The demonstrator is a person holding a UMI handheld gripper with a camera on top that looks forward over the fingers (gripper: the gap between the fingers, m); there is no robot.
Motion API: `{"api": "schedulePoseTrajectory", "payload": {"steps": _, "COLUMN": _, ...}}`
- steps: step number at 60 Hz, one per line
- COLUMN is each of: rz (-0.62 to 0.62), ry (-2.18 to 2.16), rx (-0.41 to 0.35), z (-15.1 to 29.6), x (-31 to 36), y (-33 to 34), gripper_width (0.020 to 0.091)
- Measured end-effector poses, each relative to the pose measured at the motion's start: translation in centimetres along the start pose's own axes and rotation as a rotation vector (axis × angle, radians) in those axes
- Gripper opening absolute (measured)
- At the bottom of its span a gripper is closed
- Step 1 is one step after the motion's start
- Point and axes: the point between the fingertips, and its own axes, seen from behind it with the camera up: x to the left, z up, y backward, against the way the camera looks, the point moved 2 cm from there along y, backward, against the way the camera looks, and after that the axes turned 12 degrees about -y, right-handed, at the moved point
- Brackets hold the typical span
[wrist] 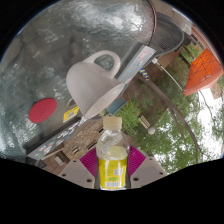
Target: Pour water
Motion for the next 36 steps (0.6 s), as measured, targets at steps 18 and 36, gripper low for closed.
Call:
{"api": "schedulePoseTrajectory", "payload": {"steps": 18, "rz": -0.282, "ry": -1.442, "rx": 0.026, "z": -9.2, "x": -7.4, "y": 2.4, "gripper_width": 0.0357}}
{"api": "schedulePoseTrajectory", "payload": {"steps": 36, "rz": -0.003, "ry": -2.516, "rx": -0.16, "z": -0.8, "x": 8.6, "y": -0.2, "gripper_width": 0.0362}}
